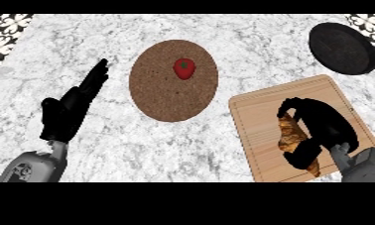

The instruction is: Pick the croissant from the cutting board and place it in the pan

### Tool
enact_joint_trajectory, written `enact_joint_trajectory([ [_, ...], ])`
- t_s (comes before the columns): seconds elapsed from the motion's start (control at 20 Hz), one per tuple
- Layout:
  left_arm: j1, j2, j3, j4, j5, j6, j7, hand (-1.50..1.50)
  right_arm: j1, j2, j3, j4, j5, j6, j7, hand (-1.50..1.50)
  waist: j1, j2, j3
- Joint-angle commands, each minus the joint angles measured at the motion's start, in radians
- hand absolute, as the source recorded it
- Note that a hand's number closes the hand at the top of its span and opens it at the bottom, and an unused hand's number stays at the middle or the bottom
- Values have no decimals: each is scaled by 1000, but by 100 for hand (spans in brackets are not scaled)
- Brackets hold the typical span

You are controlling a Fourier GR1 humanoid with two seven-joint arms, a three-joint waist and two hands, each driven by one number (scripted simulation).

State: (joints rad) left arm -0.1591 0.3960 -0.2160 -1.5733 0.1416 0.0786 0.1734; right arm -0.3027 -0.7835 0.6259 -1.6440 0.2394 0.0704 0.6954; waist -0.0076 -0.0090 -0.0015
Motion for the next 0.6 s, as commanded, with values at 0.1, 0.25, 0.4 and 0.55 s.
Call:
enact_joint_trajectory([
  [0.1,-11,9,30,9,4,-1,24,0,46,-67,-18,-161,220,-196,-183,150,-20,0,2],
  [0.25,17,12,42,28,12,-21,-29,0,55,-105,-92,-209,307,-316,-212,150,-24,2,2],
  [0.4,19,14,24,-55,-3,-10,39,0,122,-142,-179,-308,294,-371,-223,150,-20,1,3],
  [0.55,-23,-37,10,42,-54,-1,-7,0,225,-104,-217,-346,329,-423,-217,150,-15,7,2],
])
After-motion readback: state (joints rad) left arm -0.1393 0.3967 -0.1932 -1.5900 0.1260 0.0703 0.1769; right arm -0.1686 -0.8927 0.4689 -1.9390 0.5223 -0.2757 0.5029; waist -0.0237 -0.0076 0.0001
